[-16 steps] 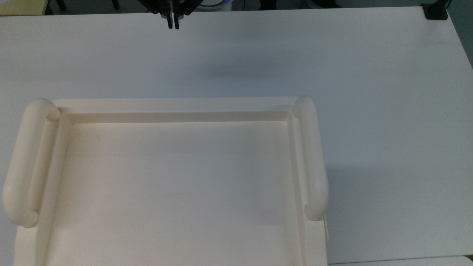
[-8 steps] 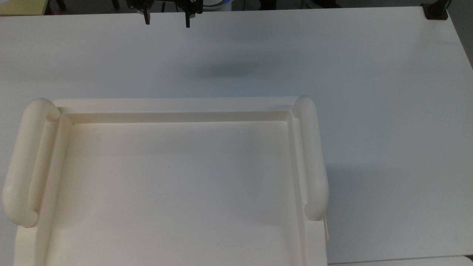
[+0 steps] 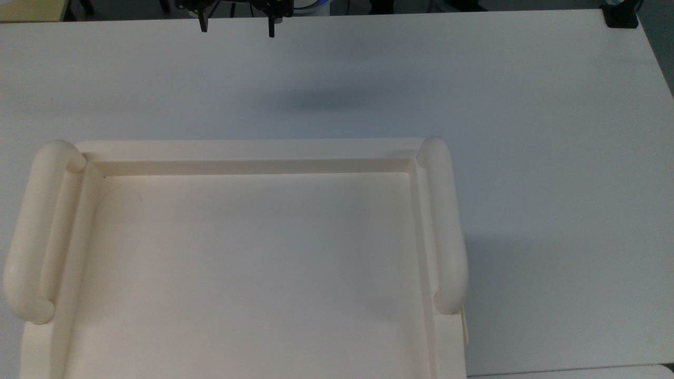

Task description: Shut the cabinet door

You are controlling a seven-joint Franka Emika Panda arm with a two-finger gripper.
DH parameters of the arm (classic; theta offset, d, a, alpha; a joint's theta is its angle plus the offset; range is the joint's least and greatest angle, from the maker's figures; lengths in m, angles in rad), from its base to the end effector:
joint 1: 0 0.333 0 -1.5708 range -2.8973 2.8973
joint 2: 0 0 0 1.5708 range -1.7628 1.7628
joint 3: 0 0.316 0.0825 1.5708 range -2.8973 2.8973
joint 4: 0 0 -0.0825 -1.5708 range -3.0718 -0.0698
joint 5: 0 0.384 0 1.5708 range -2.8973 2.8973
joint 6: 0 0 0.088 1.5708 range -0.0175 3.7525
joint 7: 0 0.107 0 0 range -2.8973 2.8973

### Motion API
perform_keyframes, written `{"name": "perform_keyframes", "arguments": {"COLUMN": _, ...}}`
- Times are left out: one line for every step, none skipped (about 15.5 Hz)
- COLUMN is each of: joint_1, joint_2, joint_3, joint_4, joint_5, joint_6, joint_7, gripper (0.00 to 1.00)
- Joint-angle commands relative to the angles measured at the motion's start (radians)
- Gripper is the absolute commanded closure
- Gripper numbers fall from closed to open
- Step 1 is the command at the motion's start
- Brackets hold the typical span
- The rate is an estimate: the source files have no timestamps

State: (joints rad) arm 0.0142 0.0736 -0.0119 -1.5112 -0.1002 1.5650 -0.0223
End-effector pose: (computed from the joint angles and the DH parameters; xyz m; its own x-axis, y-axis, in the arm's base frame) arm 0.5765 -0.0092 0.6110 0.9995 0.0239 -0.0220 0.0260 -0.9946 0.1004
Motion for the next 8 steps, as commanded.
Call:
{"name": "perform_keyframes", "arguments": {"joint_1": 0.004, "joint_2": -0.017, "joint_3": -0.002, "joint_4": -0.015, "joint_5": -0.009, "joint_6": -0.002, "joint_7": 0.016, "gripper": 0.00}}
{"name": "perform_keyframes", "arguments": {"joint_1": 0.004, "joint_2": -0.017, "joint_3": -0.002, "joint_4": -0.015, "joint_5": -0.009, "joint_6": -0.003, "joint_7": 0.016, "gripper": 0.00}}
{"name": "perform_keyframes", "arguments": {"joint_1": 0.004, "joint_2": -0.017, "joint_3": -0.002, "joint_4": -0.015, "joint_5": -0.009, "joint_6": -0.003, "joint_7": 0.016, "gripper": 0.00}}
{"name": "perform_keyframes", "arguments": {"joint_1": 0.004, "joint_2": -0.017, "joint_3": -0.002, "joint_4": -0.015, "joint_5": -0.009, "joint_6": -0.006, "joint_7": 0.016, "gripper": 0.00}}
{"name": "perform_keyframes", "arguments": {"joint_1": 0.004, "joint_2": -0.017, "joint_3": -0.002, "joint_4": -0.015, "joint_5": -0.009, "joint_6": -0.007, "joint_7": 0.016, "gripper": 0.00}}
{"name": "perform_keyframes", "arguments": {"joint_1": 0.004, "joint_2": -0.017, "joint_3": -0.002, "joint_4": -0.015, "joint_5": -0.009, "joint_6": -0.007, "joint_7": 0.016, "gripper": 0.00}}
{"name": "perform_keyframes", "arguments": {"joint_1": 0.004, "joint_2": -0.017, "joint_3": -0.002, "joint_4": -0.015, "joint_5": -0.009, "joint_6": -0.007, "joint_7": 0.016, "gripper": 0.00}}
{"name": "perform_keyframes", "arguments": {"joint_1": 0.004, "joint_2": -0.017, "joint_3": -0.002, "joint_4": -0.015, "joint_5": -0.009, "joint_6": -0.007, "joint_7": 0.016, "gripper": 0.00}}
